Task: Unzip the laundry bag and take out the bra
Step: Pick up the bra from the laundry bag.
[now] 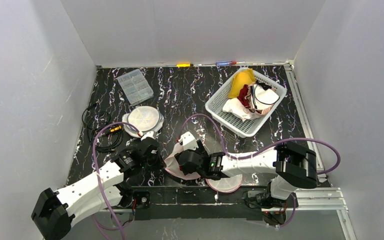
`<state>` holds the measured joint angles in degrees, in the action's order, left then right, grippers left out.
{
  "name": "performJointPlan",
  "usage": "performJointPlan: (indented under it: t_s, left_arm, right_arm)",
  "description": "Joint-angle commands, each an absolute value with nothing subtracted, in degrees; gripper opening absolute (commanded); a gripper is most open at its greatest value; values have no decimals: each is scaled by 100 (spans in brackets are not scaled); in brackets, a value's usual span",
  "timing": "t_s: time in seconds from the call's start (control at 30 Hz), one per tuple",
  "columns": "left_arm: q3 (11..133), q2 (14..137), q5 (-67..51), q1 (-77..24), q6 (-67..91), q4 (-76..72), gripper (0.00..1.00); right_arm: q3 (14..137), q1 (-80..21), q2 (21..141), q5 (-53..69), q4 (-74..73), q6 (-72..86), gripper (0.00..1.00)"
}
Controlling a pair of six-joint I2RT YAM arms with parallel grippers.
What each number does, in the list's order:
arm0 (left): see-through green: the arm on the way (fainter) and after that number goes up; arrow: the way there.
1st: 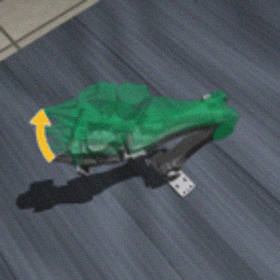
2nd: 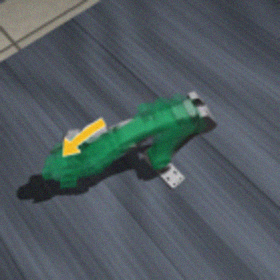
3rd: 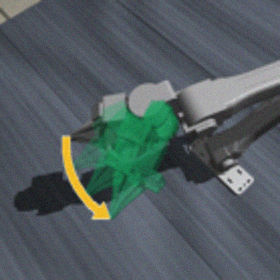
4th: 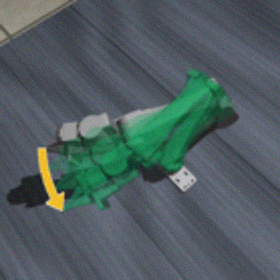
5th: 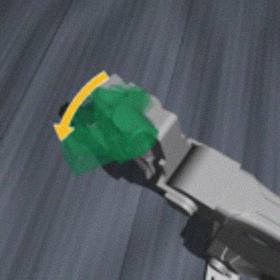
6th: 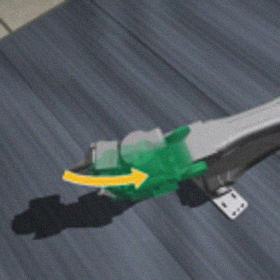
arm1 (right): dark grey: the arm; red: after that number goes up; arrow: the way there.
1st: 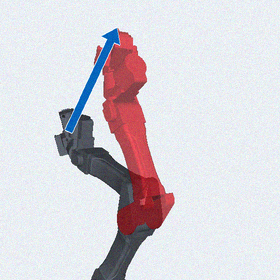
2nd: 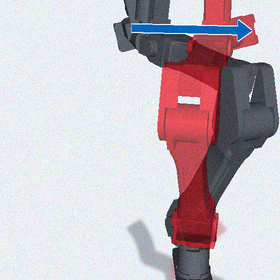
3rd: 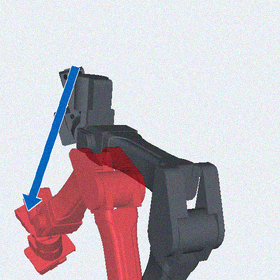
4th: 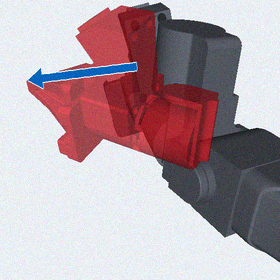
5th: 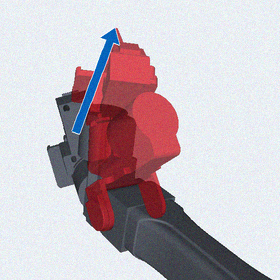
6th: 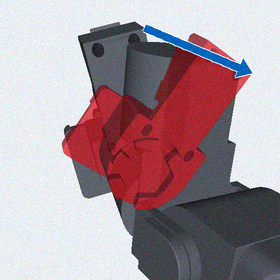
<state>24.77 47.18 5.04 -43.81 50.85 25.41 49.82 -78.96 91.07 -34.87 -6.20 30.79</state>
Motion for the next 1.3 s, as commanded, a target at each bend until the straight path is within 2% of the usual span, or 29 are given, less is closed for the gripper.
performJointPlan:
  t_s: [0.0,0.2,0.5,0.6,0.8,1.13,1.27]
  left_arm:
    - [2444,4649,591,-4359,5072,2733,0]
    - [2398,4748,579,-4356,5092,2658,0]
    - [2319,4599,550,-4352,5123,2673,0]
    - [2305,4524,611,-4353,5124,2778,0]
    - [2273,4357,773,-4359,5121,2961,0]
    - [2265,4381,918,-4351,5111,3101,0]
    - [2292,4392,927,-4355,5139,3109,0]
  right_arm:
    - [4953,-8013,9016,-3885,81,3190,84]
    - [5124,-8124,9322,-3603,111,2976,91]
    - [5334,-8123,9945,-3938,-532,3264,81]
    - [5227,-8129,9878,-4067,-552,3348,74]
    - [5151,-8128,9891,-4289,-880,3492,45]
    - [4511,-8130,9001,-4047,-345,3404,22]
    - [4314,-8127,8551,-3774,-76,3305,8]
